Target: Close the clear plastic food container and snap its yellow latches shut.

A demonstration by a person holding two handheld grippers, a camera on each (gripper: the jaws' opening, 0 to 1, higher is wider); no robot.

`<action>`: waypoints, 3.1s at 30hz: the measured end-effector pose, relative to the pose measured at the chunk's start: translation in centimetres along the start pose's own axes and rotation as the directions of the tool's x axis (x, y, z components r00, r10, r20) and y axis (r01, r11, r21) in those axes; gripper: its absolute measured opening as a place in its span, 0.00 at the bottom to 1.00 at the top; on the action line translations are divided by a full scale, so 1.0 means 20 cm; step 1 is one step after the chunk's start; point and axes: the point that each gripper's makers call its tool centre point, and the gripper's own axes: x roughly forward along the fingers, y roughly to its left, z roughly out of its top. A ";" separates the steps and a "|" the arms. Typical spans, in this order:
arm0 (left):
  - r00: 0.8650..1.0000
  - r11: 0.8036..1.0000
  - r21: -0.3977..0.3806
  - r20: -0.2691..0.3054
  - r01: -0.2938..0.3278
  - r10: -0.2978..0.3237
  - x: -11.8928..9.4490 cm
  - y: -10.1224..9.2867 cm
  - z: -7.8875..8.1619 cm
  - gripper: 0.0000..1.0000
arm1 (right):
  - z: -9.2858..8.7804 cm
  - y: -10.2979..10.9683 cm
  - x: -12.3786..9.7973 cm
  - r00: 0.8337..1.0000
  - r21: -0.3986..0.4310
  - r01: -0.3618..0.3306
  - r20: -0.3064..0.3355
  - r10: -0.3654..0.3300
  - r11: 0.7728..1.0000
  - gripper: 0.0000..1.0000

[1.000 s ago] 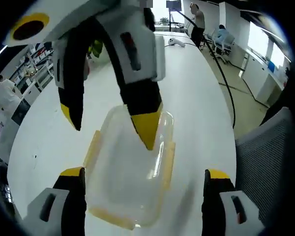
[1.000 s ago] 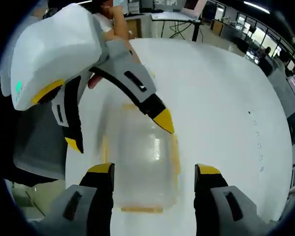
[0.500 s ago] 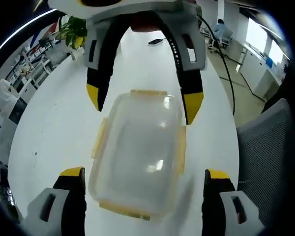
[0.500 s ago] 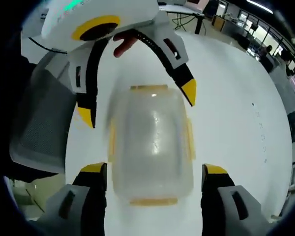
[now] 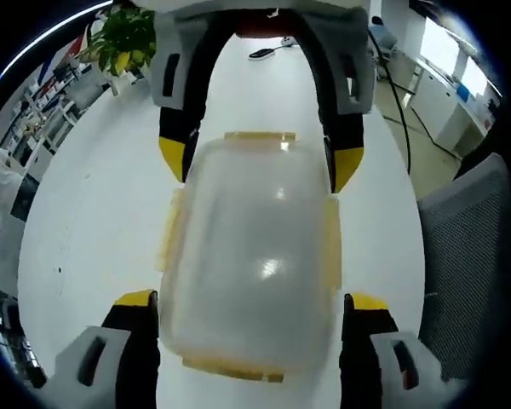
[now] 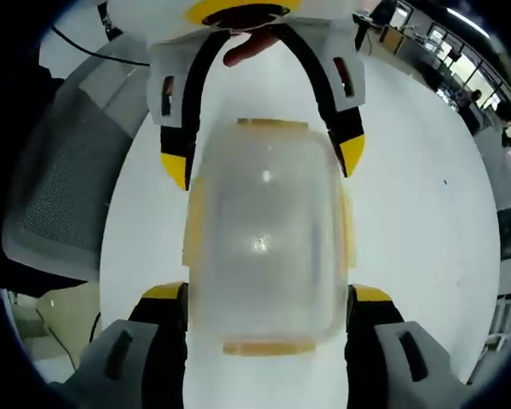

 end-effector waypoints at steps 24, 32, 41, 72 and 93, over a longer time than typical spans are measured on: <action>0.998 0.999 -0.042 -0.058 0.011 -0.013 -0.01 -0.04 -0.06 0.79 | 0.04 0.01 0.02 1.000 -0.050 -0.008 0.004 0.008 0.999 0.73; 0.996 0.999 -0.037 -0.086 0.011 -0.014 -0.04 -0.05 -0.14 0.79 | 0.14 0.03 0.05 1.000 -0.057 -0.013 0.004 0.013 0.998 0.73; 0.996 0.999 -0.041 -0.093 0.012 -0.016 -0.09 -0.03 -0.27 0.79 | 0.27 0.01 0.10 1.000 -0.044 0.003 0.021 -0.002 0.999 0.74; 0.990 0.996 0.046 -0.119 0.075 -0.069 -0.12 0.16 -0.46 0.81 | 0.45 -0.14 0.18 0.999 0.066 0.049 -0.015 -0.048 0.997 0.74; 0.992 0.995 0.046 -0.094 0.089 -0.084 -0.06 0.40 -0.43 0.82 | 0.42 -0.39 0.19 0.998 0.080 0.055 -0.028 -0.053 0.995 0.75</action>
